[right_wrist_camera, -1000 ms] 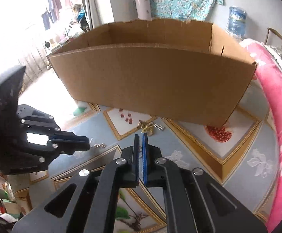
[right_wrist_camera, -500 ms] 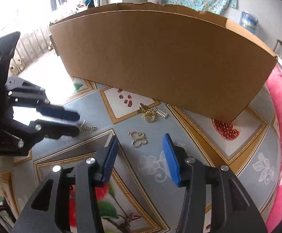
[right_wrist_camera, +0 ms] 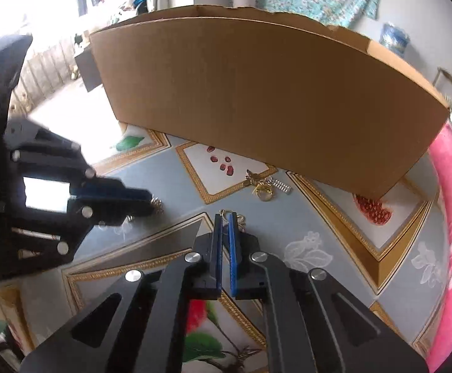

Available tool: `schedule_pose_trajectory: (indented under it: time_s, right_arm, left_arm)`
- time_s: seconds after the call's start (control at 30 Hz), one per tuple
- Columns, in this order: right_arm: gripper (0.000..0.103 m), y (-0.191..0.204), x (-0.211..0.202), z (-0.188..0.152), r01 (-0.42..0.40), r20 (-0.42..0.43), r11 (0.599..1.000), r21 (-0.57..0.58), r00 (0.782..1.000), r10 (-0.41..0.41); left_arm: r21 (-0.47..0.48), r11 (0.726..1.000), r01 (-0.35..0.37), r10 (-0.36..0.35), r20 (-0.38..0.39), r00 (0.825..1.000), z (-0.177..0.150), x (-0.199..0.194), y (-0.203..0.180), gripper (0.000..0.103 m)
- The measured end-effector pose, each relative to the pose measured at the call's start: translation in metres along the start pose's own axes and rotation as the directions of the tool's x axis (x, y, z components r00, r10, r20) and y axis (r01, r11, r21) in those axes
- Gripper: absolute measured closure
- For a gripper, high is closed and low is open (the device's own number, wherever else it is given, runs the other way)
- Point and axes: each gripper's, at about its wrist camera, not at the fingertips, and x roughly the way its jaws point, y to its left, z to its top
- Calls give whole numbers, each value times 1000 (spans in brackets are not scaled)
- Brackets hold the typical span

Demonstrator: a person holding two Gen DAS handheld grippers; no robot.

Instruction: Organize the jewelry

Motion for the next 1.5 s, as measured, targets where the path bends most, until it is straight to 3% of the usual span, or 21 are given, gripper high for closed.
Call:
schedule_pose_trajectory:
  time_s: [0.27, 0.63, 0.83, 0.93, 1.07, 1.17, 1.23, 1.3, 1.43, 1.47, 1.5]
  right_arm:
    - [101, -3, -16, 4, 13, 34, 1000, 12, 999, -14]
    - [101, -12, -55, 7, -15, 52, 1000, 16, 999, 15]
    - [101, -18, -39, 12, -51, 48, 998, 34, 998, 49]
    - [101, -22, -27, 11, -58, 50, 997, 52, 997, 55]
    - [99, -29, -13, 10, -78, 60, 993, 94, 996, 72]
    - [98, -32, -8, 8, -78, 74, 991, 106, 995, 71]
    - [95, -32, -9, 7, -74, 86, 992, 98, 994, 66]
    - [83, -30, -9, 6, -73, 96, 993, 93, 993, 64]
    - [80, -30, -1, 4, -66, 91, 994, 87, 994, 58]
    - [80, -31, 2, 4, -77, 88, 993, 91, 994, 69]
    - [80, -33, 5, 3, -86, 84, 991, 101, 993, 78]
  left_arm:
    - [-23, 1000, 19, -18, 9, 1000, -6, -11, 1, 100]
    - [-72, 996, 60, -53, 88, 995, 9, -46, 12, 101]
    - [-90, 992, 83, -65, 191, 979, 52, -88, 30, 101]
    - [-109, 992, 65, -41, 206, 978, 84, -100, 47, 101]
    - [-188, 981, 38, -28, 55, 998, 143, -60, 90, 101]
    - [-263, 965, 25, -44, -66, 997, 171, -10, 120, 101]
    - [-268, 963, 34, -74, -138, 988, 185, 22, 130, 101]
    - [-275, 961, 22, -78, -195, 978, 197, 47, 135, 101]
    - [-256, 966, -46, -36, -306, 951, 213, 98, 132, 100]
    - [-306, 952, -24, -91, -355, 930, 214, 112, 136, 96]
    - [-350, 937, -19, -117, -365, 924, 216, 119, 140, 93]
